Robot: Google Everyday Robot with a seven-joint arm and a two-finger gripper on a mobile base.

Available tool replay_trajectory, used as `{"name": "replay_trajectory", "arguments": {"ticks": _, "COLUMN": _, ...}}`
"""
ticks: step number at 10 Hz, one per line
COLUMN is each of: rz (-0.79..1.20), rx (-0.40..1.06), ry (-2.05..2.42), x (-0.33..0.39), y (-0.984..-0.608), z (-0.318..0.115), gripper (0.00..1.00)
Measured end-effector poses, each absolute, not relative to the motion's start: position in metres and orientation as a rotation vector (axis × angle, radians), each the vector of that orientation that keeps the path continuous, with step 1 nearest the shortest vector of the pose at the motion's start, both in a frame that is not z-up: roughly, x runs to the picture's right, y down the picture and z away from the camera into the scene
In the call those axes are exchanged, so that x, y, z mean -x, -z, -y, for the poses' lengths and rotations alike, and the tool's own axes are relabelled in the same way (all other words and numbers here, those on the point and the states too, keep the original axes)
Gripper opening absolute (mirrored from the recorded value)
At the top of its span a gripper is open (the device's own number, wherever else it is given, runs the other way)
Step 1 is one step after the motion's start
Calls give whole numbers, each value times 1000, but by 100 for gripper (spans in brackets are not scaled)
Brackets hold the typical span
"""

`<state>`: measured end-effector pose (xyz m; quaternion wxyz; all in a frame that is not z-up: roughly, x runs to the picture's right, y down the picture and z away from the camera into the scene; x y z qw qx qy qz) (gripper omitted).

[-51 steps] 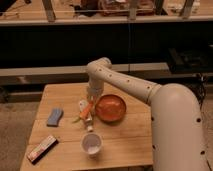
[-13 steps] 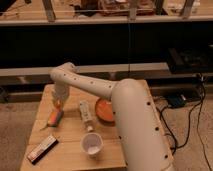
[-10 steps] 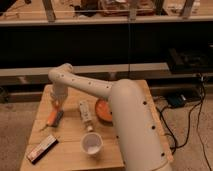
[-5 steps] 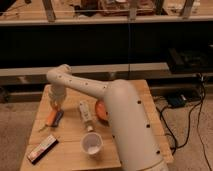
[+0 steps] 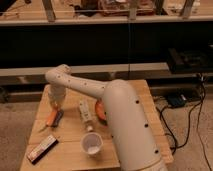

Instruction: Place the pepper on the white sponge

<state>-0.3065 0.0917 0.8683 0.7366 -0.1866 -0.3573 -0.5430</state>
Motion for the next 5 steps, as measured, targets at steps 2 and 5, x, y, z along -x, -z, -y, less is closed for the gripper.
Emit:
{"name": "replay_trajectory", "arguments": {"ticks": 2, "rz": 774, "rx": 414, "ry": 1191, "x": 307, "y": -869, "z": -91, "gripper": 69}}
{"name": "replay_trajectory", "arguments": {"ticks": 5, "rz": 752, "rx": 421, "ry": 1185, "x": 312, "y": -869, "z": -90, "gripper": 69}}
